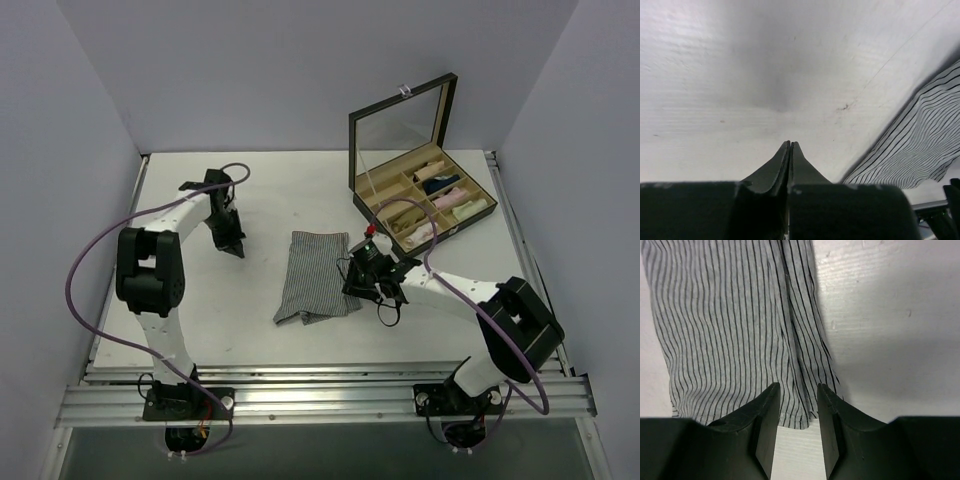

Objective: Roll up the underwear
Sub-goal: Fold the underwear

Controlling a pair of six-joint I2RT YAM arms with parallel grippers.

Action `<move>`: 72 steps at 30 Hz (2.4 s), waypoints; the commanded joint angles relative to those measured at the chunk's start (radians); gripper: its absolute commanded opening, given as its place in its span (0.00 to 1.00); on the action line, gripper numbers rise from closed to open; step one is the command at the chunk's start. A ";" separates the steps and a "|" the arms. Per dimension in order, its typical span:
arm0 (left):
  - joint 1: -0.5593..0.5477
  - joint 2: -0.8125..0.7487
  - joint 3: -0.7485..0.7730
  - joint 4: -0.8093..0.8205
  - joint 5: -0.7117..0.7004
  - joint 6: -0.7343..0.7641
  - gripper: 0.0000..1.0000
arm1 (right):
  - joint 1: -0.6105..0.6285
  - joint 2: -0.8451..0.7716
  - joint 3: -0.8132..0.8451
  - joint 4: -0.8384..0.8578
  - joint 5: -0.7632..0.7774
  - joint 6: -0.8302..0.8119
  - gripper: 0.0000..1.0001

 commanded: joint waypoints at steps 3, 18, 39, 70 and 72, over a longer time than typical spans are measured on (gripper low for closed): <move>-0.013 -0.055 0.120 -0.063 -0.029 0.016 0.11 | -0.009 -0.041 -0.088 0.041 -0.030 0.033 0.32; -0.033 -0.252 -0.008 -0.043 0.031 -0.047 0.17 | -0.061 -0.084 0.010 -0.079 0.034 -0.083 0.27; -0.220 -0.413 -0.184 0.058 0.140 -0.120 0.31 | 0.147 0.083 -0.110 0.143 0.039 0.134 0.01; -0.574 -0.318 -0.318 0.247 -0.055 -0.283 0.45 | -0.225 0.179 0.257 0.024 -0.133 0.009 0.26; -0.587 -0.290 -0.321 0.256 -0.069 -0.289 0.44 | -0.227 0.195 0.266 0.027 -0.135 0.007 0.29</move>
